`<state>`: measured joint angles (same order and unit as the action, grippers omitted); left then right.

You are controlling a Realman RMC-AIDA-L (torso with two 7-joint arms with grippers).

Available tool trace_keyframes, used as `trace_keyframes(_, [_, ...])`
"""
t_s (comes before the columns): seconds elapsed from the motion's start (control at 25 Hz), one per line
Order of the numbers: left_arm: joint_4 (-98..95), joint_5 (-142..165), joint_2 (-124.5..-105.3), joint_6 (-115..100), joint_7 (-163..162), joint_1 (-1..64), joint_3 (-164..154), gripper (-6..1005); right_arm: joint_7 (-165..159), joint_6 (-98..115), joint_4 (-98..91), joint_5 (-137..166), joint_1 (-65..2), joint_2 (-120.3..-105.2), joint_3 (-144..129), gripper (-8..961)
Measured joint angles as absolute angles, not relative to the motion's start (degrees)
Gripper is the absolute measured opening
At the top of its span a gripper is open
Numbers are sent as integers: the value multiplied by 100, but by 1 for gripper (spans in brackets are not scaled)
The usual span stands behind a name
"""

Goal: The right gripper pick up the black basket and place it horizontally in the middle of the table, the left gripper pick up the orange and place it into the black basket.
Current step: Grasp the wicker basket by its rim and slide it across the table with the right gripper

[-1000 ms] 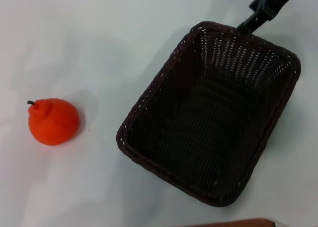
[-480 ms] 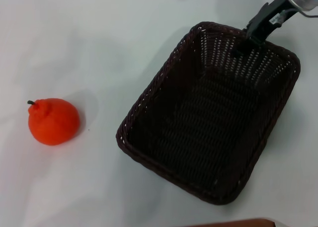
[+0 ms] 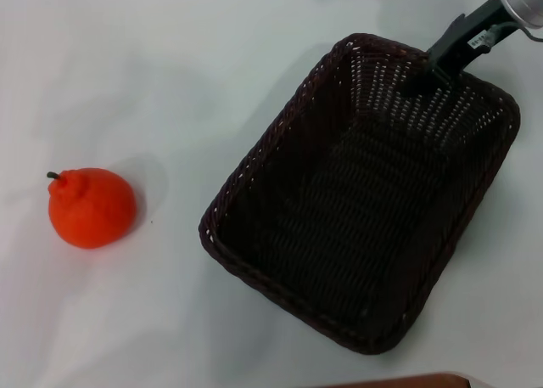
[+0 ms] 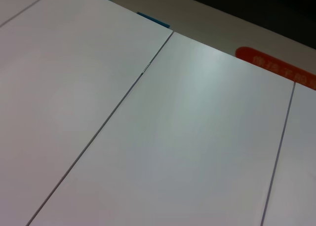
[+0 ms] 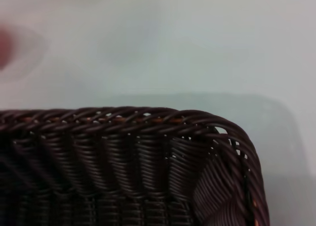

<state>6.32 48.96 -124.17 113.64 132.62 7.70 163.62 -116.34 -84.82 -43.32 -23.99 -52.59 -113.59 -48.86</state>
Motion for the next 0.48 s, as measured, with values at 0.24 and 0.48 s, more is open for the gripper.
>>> trace_keyframes(0.24, [631,4896,-12403,11334,13267,801,16363,690,-11631,-9125,-4326,-2639,-5160,-11169,-3837,239])
trace_keyframes(0.48, [670,4896,-12401,11187,13291,807,16315,690,-11756,-9191,-3988,-3725,-4755,-10882,-3432,180])
